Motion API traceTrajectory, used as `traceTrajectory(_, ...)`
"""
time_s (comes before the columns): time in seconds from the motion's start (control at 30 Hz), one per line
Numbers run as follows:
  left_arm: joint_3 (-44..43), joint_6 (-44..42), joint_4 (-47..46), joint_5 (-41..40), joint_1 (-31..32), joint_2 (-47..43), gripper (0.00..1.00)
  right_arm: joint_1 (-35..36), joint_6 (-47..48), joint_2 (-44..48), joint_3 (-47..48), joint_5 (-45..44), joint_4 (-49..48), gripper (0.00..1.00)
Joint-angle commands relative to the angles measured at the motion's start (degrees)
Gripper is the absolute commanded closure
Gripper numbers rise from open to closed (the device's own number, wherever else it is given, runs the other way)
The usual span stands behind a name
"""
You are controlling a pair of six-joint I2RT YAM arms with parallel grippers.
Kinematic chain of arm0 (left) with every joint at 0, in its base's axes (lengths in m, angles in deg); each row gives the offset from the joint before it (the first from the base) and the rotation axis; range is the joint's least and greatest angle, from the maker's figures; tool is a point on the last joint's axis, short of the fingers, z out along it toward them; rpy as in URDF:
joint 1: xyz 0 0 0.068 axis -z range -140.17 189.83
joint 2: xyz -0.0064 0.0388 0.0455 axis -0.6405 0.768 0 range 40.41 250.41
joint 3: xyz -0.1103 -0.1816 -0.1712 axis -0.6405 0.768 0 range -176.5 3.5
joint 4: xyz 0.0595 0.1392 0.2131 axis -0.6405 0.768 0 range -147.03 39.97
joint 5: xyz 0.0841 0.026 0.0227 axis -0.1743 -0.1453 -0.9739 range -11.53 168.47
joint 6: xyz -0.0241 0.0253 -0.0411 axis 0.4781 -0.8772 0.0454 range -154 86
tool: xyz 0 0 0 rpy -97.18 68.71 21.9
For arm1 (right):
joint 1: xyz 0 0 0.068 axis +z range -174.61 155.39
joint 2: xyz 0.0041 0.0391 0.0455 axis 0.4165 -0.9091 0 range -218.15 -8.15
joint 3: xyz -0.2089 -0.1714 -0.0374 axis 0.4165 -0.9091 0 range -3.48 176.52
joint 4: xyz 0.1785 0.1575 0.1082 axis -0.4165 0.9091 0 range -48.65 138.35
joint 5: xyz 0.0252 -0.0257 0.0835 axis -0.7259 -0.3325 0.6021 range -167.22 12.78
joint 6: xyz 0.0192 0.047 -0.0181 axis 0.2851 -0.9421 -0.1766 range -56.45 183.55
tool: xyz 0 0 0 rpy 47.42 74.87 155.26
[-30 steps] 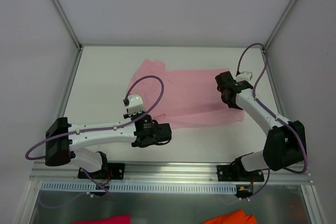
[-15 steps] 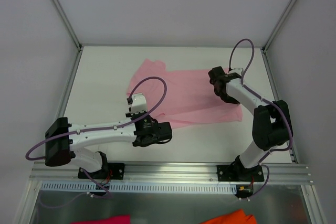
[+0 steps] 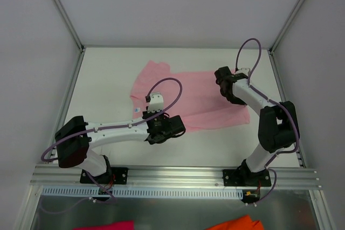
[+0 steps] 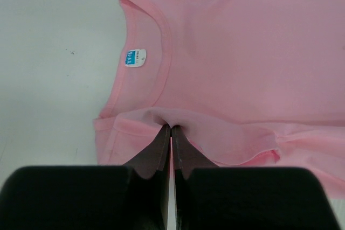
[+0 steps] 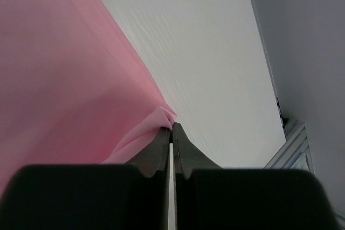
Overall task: Fold and stack the t-shirts
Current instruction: Fold the flattened tshirt in 1/3 of the way
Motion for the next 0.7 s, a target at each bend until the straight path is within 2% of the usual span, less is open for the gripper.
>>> traceTrajectory(0.0,0.54,-5.51,-5.77,0.43,-1.1,0.25,1.0,-0.85,0.8,-1.33,2.48,-2.16,0.0,0.99)
traceTrajectory(0.17,0.36,-4.9,-3.92,0.26,-2.68,-0.72,1.0,-1.29,1.51,-3.79,4.94,-2.33,0.61,0.99)
traceTrajectory(0.37,-0.7,0.46,3.28,-0.45,-2.6,-2.04,1.0,-1.29,1.77,-7.92,7.49,-2.6,1.05,0.99)
traceTrajectory(0.67,-1.84,4.86,8.29,-1.15,-3.12,-1.07,1.0,-1.73,1.59,-15.04,12.07,-3.83,2.2,0.99)
